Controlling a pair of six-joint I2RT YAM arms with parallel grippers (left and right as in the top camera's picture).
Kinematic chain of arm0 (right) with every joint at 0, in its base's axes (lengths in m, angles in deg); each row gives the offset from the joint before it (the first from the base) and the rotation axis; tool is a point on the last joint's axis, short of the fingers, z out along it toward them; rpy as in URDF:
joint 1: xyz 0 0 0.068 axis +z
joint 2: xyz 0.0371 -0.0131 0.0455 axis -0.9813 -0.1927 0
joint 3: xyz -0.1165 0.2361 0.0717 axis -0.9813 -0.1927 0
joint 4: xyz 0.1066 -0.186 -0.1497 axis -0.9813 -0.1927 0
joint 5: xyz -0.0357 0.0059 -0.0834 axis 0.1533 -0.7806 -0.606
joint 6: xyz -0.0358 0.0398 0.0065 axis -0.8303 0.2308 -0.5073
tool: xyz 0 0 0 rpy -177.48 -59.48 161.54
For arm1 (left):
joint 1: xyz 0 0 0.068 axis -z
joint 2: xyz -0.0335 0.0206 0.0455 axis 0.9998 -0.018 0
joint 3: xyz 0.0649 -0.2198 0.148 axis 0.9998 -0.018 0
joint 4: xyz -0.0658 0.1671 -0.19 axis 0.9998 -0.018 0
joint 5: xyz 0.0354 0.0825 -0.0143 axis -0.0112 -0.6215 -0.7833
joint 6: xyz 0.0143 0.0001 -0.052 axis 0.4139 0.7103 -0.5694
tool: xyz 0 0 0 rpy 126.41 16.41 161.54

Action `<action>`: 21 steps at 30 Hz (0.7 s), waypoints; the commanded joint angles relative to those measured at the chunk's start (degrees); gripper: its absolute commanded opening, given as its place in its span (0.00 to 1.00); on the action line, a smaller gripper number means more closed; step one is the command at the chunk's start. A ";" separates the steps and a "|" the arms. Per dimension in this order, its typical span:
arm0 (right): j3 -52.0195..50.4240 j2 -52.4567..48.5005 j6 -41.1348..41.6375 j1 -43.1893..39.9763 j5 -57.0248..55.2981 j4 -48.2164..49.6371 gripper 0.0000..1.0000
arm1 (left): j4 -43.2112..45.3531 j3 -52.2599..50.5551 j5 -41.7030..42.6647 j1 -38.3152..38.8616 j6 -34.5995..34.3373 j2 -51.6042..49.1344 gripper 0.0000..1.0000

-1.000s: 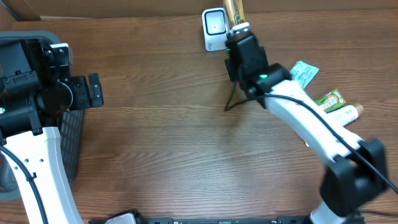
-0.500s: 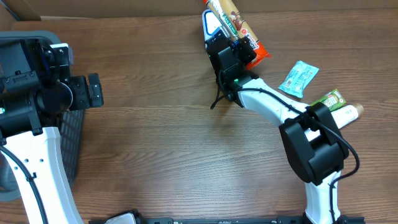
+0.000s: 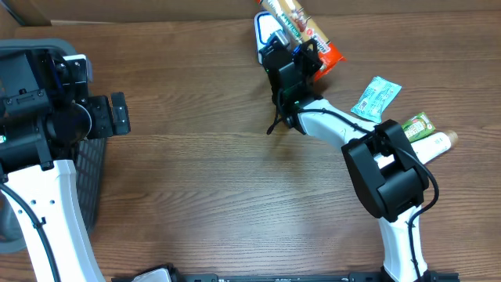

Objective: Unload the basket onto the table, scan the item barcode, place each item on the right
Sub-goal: 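Raise the spaghetti pack toward the white scanner, then hold the spaghetti pack upright in front of the white scanner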

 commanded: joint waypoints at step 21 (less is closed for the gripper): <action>2.84 -0.94 1.22 -1.40 -2.99 2.21 0.04 | 0.02 0.44 -0.15 0.11 0.90 0.02 1.00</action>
